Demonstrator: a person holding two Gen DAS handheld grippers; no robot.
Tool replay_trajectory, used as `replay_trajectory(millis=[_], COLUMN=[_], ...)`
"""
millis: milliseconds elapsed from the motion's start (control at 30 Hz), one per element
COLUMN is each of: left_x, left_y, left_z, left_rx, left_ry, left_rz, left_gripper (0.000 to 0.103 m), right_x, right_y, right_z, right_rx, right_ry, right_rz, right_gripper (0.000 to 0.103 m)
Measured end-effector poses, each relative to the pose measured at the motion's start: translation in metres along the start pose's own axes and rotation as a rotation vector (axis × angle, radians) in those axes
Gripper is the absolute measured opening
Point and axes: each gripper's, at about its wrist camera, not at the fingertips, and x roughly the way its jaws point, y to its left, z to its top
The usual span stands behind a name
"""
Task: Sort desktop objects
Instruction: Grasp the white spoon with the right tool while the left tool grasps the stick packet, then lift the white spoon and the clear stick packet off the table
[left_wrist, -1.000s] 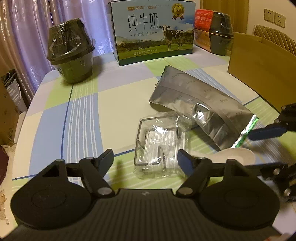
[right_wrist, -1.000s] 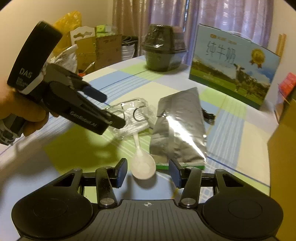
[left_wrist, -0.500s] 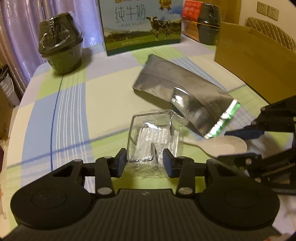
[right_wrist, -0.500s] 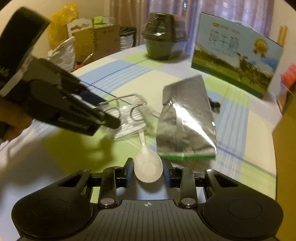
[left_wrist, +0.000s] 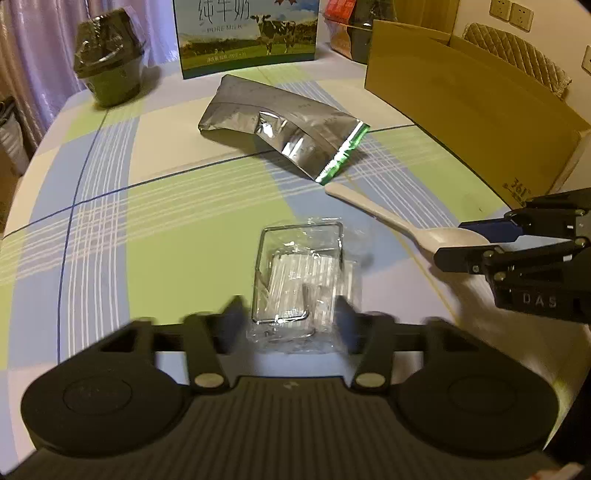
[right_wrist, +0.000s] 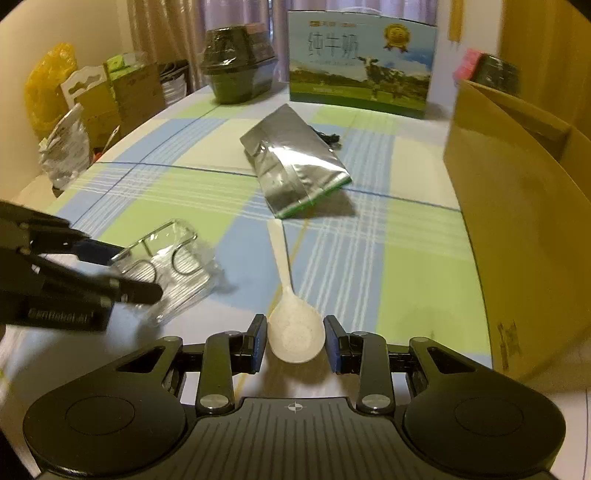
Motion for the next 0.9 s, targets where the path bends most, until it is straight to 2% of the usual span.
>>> replay_trajectory(millis=[133,233,333,400,533,600,700,867,900], left_x=[-0.001,0.002,0.006,0.006,0.002,0.000,0.001,0.008,0.008], left_y=[-0.008,-0.009,-0.007,-0.004,-0.001,-0.002,0.001,0.004,0.005], left_z=[-0.005,-0.002,-0.001,-0.001,0.001,0.001,0.001,-0.001,-0.001], left_rx=[0.015,0.013,0.002,-0.024,-0.054,-0.055,-0.080,-0.105,-0.108], left_ry=[-0.029,-0.040,-0.033,-0.028,-0.046,-0.058,-0.058,-0.021,-0.024], left_rz=[0.041,0.040,0.034,0.018,-0.019,-0.018,-0.028,-0.012,-0.014], left_gripper=[0.061,0.061,0.060,0.051,0.049,0.056,0.056,0.049,0.041], right_x=[-0.002,0.000,0.002,0.002,0.003,0.003,0.004,0.006,0.007], right_y=[0.006,0.006,0.004,0.002,0.001,0.003,0.003,0.003,0.004], right_z=[-0.007,-0.009,-0.012,-0.012,-0.012,-0.012,-0.013,-0.013,-0.013], right_rx=[-0.019,-0.028,-0.034,-0.025,-0.021,-0.025,-0.024,-0.024,-0.027], right_ry=[-0.011,-0.014,-0.021,-0.026,-0.028,-0.029,-0.030,-0.030,-0.031], right_rz=[-0.004,-0.008,-0.017,-0.020,-0.013,-0.009,-0.007,0.000,0.000], right_gripper=[0.030,0.032,0.037,0.042,0.047,0.047,0.048,0.048,0.048])
